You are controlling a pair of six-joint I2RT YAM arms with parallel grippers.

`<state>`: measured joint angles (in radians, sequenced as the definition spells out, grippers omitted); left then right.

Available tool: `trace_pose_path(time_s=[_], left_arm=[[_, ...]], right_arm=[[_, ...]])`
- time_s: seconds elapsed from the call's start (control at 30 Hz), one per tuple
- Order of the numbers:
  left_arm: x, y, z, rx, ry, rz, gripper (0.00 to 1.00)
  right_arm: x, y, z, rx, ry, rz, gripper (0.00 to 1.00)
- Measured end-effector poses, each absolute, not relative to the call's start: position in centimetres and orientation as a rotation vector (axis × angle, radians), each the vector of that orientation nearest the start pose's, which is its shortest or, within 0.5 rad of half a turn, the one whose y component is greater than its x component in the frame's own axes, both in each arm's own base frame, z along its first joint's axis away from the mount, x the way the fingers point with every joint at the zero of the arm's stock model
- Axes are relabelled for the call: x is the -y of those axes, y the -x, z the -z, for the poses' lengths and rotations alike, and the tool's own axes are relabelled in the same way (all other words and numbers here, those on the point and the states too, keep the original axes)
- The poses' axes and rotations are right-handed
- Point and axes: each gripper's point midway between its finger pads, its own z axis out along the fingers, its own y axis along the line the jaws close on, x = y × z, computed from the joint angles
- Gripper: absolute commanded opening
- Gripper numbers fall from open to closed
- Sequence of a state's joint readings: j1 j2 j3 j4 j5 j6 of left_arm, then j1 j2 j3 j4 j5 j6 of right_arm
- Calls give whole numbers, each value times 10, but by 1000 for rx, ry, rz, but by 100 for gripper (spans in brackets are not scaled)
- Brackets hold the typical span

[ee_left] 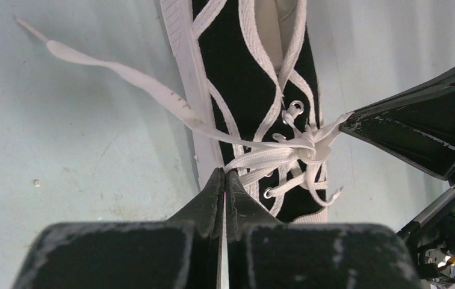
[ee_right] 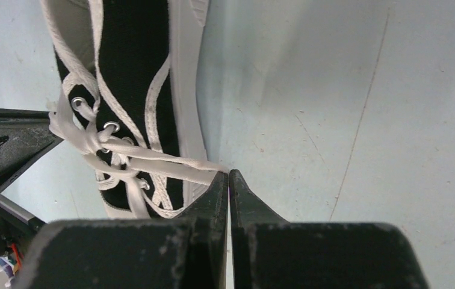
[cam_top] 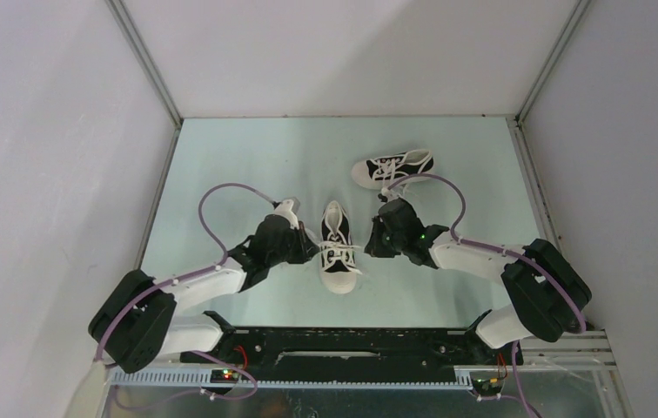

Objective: Tie the shoes

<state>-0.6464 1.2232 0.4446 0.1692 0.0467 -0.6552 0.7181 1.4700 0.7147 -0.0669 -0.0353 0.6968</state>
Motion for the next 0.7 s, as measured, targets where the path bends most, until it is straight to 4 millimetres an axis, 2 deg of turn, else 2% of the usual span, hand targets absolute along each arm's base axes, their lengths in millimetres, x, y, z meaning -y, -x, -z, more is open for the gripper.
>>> trace_pose_path(time_s=[0.13, 0.27, 0.37, 0.47, 0.7], left_arm=[[227, -245, -59, -2300, -19, 767, 0], [233, -245, -60, -2289, -35, 803, 0], [237, -245, -64, -2279, -55, 832, 0], [240, -246, -68, -2269, -79, 843, 0], [248, -256, -88, -2216, -128, 857, 0]], right_arm=[[-256, -249, -45, -2522, 31, -651, 2], [-258, -246, -46, -2522, 85, -660, 20], [-259, -243, -48, -2509, 172, -669, 27], [-259, -238, -58, -2471, 290, -689, 34], [-256, -237, -89, -2311, 542, -676, 37]])
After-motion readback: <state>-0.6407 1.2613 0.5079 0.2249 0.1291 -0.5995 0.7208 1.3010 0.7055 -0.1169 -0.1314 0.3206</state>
